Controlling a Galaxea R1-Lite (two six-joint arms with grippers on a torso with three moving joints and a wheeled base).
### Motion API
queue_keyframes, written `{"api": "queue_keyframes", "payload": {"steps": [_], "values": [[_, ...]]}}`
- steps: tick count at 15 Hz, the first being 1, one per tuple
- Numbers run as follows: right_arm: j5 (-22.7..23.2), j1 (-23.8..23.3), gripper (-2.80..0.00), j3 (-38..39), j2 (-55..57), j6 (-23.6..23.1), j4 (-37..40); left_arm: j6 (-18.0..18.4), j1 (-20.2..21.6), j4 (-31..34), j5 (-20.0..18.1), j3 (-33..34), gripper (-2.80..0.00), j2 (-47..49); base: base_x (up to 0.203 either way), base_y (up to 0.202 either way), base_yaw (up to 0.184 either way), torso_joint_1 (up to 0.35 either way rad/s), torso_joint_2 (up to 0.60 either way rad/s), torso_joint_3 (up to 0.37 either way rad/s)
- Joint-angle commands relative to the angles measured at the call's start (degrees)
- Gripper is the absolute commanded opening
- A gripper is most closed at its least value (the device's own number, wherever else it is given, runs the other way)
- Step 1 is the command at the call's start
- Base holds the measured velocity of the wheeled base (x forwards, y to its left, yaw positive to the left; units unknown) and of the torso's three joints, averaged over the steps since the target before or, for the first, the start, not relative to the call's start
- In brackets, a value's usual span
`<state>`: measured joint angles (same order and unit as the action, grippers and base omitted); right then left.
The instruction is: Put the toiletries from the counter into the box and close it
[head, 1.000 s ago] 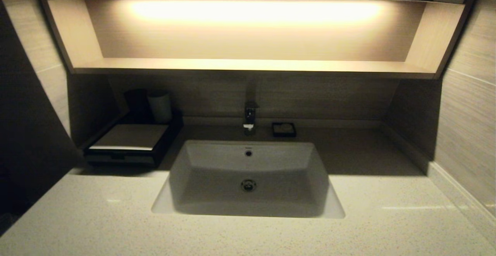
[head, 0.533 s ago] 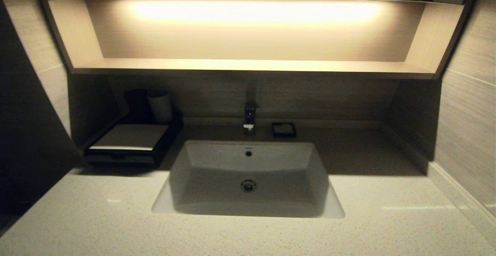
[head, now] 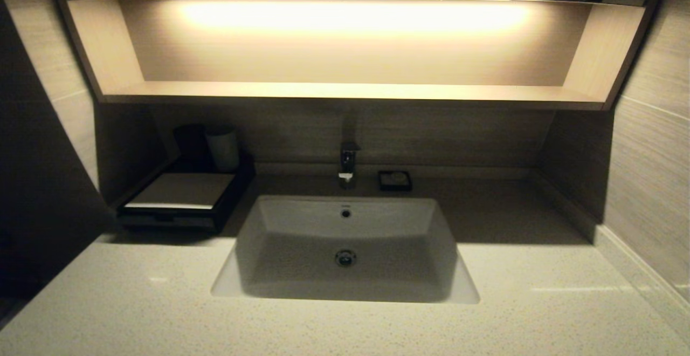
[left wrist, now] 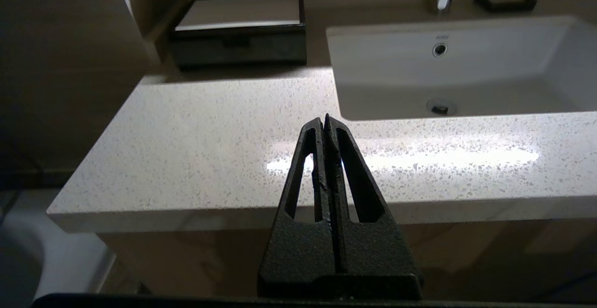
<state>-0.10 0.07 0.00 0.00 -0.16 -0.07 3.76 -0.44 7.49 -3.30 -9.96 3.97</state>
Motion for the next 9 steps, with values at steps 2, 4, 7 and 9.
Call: {"api": "queue_keyframes", "payload": {"steps": [2, 4, 7, 9], "values": [[0.01, 0.01, -2.8, 0.09, -0.09, -0.02, -0.02, 0.09, 0.0, -0.17, -0.47, 1.93, -2.8, -3.47, 0.0, 0.0, 0.0, 0.0, 0.0, 0.0], [0.01, 0.01, -2.8, 0.09, 0.0, -0.02, -0.02, 0.22, 0.0, -0.95, -0.28, 3.78, -2.8, -3.84, 0.0, 0.0, 0.0, 0.0, 0.0, 0.0], [0.01, 0.01, -2.8, 0.09, -0.09, -0.02, -0.02, 0.35, 0.0, -5.51, 0.11, 7.63, -2.8, -3.88, 0.0, 0.0, 0.0, 0.0, 0.0, 0.0], [0.01, 0.01, -2.8, 0.09, 0.0, -0.02, -0.02, 1.24, 0.0, -9.61, 0.45, 9.52, -2.8, -3.88, 0.0, 0.0, 0.0, 0.0, 0.0, 0.0]]}}
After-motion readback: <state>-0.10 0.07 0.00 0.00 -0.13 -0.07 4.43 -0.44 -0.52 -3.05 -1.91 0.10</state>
